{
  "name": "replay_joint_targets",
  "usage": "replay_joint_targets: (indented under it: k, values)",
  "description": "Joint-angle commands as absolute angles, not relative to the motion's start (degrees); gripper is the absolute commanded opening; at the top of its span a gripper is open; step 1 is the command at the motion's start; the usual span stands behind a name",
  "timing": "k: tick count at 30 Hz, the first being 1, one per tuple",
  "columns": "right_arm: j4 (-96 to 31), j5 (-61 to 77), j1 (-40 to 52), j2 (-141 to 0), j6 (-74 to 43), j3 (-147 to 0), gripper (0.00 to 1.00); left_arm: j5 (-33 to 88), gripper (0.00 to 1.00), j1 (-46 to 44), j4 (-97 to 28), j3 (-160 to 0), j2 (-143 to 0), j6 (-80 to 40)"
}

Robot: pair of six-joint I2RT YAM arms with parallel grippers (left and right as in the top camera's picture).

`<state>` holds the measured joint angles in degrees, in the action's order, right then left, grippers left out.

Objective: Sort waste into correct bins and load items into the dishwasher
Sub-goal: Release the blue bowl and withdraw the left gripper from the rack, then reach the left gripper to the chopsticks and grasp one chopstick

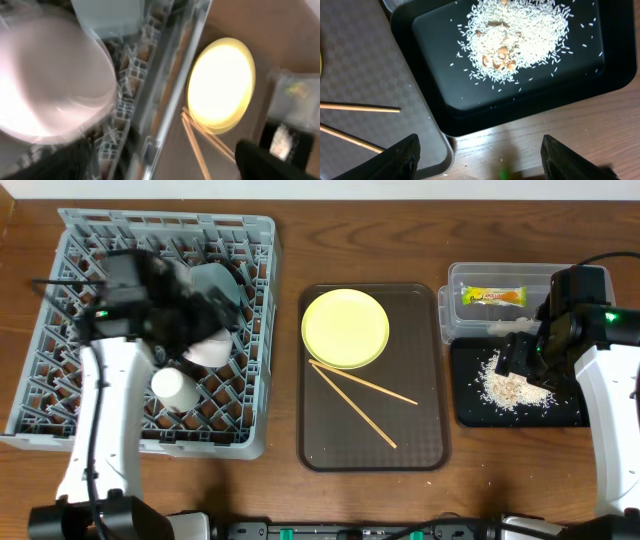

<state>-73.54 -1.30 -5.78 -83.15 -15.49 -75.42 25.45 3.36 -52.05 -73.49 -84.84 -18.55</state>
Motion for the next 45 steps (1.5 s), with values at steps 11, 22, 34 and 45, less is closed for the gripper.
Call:
replay_joint_targets:
  k: [11, 22, 34, 45]
  values:
    - [-74.0, -1.4, -6.6, -82.4, -15.6, -75.8, 0.75, 11.3, 0.94, -27.4, -53.6, -72.1, -87.2, -36.1]
    - [-74.2, -1.4, -6.6, -82.4, -15.6, -75.8, 0.79, 4.6, 0.94, -42.9, -46.0, -72.1, -96.2, -46.3]
    - [-74.6, -1.4, -6.6, -82.4, -14.5, -75.8, 0.79, 3.4, 0.93, -45.7, -43.6, -72.1, -110.2, -56.9]
    - [-74.6, -1.4, -6.6, -82.4, -14.5, -75.8, 0.79, 3.6, 0.50, -45.7, -45.2, -72.1, -112.7, -56.9]
